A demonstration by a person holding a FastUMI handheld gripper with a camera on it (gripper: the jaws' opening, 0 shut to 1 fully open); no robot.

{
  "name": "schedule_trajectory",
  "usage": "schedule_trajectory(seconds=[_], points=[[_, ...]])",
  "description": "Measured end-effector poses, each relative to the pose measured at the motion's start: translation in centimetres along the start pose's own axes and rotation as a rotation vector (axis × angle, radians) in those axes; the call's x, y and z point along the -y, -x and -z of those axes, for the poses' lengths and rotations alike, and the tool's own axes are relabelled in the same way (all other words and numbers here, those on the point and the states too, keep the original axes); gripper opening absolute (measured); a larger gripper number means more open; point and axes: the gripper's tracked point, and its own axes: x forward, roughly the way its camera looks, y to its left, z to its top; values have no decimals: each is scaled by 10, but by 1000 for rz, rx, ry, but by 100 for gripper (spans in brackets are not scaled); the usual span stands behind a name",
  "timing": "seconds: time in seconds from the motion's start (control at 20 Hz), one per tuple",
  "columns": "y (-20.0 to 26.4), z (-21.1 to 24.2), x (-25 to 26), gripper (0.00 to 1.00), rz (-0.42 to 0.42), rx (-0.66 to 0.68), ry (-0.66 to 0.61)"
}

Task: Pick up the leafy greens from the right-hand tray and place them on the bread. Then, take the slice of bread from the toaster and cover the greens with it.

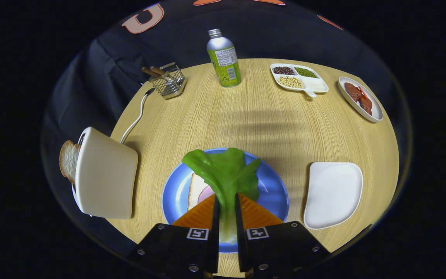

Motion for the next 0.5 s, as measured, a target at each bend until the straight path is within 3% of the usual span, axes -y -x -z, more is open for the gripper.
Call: schedule_trajectory(seconds=[0.2,0.5], points=[[4,5,-9,39,-8,6,18],[24,2,-34,49,-24,36,13]])
